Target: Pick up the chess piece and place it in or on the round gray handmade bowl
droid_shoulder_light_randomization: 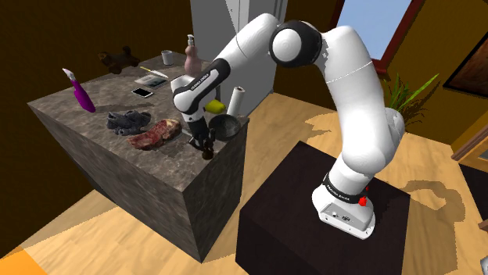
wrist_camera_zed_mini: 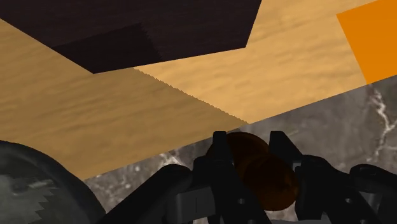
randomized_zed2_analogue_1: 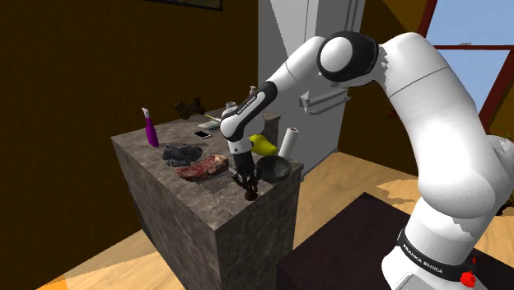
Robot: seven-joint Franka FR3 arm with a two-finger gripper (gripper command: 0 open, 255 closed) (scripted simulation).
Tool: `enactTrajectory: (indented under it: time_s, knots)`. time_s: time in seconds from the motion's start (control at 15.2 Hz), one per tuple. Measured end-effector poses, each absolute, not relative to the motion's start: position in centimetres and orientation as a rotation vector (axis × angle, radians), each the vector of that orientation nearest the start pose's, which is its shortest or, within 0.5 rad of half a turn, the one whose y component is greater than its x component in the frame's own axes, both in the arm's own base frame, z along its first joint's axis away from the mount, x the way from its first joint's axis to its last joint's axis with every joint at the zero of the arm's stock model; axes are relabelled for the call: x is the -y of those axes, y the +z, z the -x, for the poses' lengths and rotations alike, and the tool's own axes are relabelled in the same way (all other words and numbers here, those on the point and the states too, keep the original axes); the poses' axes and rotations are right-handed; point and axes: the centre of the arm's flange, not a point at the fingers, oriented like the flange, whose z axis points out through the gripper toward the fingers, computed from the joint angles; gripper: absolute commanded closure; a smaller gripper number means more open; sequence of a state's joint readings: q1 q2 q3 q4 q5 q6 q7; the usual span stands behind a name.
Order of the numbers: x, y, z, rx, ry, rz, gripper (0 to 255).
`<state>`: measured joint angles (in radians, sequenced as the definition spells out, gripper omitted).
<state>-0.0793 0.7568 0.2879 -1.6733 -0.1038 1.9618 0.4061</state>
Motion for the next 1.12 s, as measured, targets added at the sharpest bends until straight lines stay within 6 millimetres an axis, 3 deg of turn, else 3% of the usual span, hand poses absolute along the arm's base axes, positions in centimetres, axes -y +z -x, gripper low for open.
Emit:
enactTrajectory:
  time_s: [1.12]
  knots:
    - [-11.6, 23.6, -61.3, -0.251, 0.716, 3.061, 255]
